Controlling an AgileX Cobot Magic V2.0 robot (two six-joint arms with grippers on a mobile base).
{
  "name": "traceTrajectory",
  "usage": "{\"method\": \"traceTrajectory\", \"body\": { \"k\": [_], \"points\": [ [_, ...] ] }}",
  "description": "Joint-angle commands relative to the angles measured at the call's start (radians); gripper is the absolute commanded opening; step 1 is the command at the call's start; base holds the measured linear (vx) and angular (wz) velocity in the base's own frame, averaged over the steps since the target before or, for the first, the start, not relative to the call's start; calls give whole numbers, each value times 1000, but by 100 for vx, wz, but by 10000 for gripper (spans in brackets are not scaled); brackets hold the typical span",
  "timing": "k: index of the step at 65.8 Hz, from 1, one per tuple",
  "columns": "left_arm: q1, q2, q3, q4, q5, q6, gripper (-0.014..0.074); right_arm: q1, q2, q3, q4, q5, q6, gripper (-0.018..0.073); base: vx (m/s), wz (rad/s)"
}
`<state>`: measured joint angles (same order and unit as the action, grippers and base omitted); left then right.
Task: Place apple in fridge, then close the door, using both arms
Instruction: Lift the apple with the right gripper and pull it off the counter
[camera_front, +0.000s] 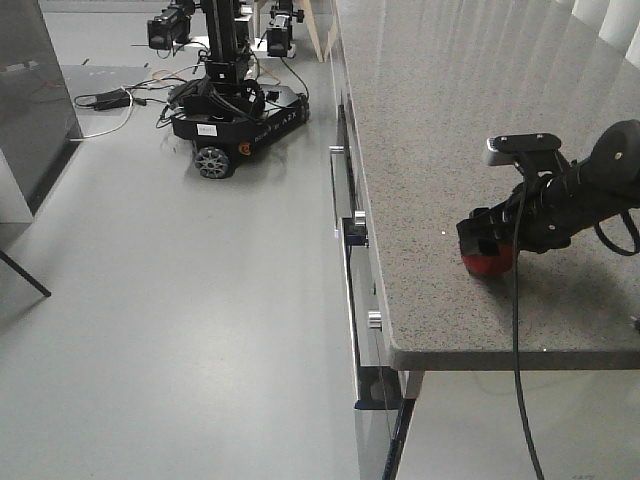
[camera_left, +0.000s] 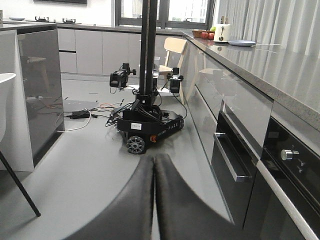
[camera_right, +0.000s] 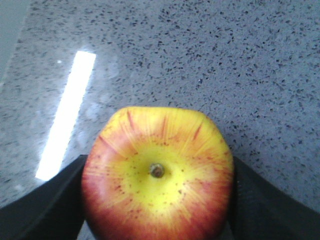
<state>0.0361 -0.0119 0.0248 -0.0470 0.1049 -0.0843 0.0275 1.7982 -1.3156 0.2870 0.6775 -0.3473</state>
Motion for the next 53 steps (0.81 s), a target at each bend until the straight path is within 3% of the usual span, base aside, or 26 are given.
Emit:
{"method": "traceTrajectory", "body": {
  "k": [1,23,41,53],
  "points": [
    [-1,-15,29,-4,-72,-7,-6,-5,-110,-30,20,1,-8,365,0,0],
    [-1,-15,29,-4,-72,-7,-6,15,-343,-27,44,189,-18,365,0,0],
    [-1,-15,29,-4,-72,-7,-6,188,-507,-14,5,222,29,365,0,0],
    [-1,-15,29,-4,-72,-7,-6,276,-658,186,15,110,47,365,0,0]
  ]
}}
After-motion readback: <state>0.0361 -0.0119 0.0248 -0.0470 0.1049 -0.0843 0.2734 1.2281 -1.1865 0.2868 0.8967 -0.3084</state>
